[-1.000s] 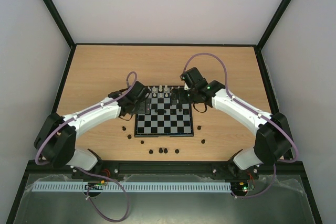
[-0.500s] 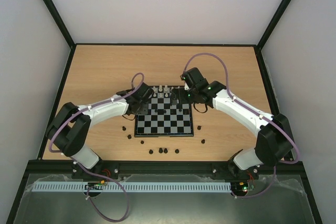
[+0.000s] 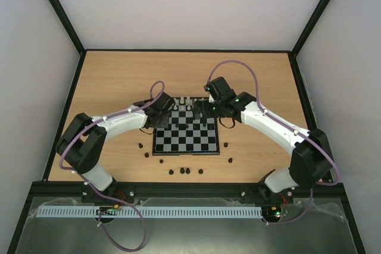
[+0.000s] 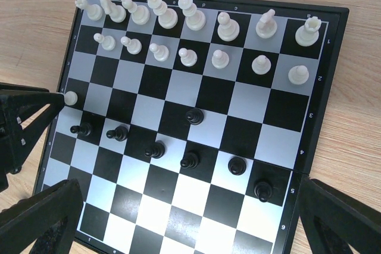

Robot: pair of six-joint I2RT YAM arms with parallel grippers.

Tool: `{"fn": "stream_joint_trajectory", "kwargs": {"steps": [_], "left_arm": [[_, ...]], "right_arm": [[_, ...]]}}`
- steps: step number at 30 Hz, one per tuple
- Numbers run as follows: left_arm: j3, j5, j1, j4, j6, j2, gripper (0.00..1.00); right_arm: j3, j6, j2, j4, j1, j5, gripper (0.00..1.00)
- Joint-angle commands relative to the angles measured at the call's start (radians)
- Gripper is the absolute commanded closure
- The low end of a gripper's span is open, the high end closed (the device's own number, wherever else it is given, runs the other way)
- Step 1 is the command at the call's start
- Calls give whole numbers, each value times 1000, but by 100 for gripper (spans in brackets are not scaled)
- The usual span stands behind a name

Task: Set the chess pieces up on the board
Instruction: Pick up the chess piece from the chessboard.

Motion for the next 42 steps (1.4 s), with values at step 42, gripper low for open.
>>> {"fn": "stream_joint_trajectory", "kwargs": {"steps": [42], "left_arm": [[121,-1,62,-23,62,79,91]], "right_arm": [[-17,-10,-8,-5,16,0,1]]}}
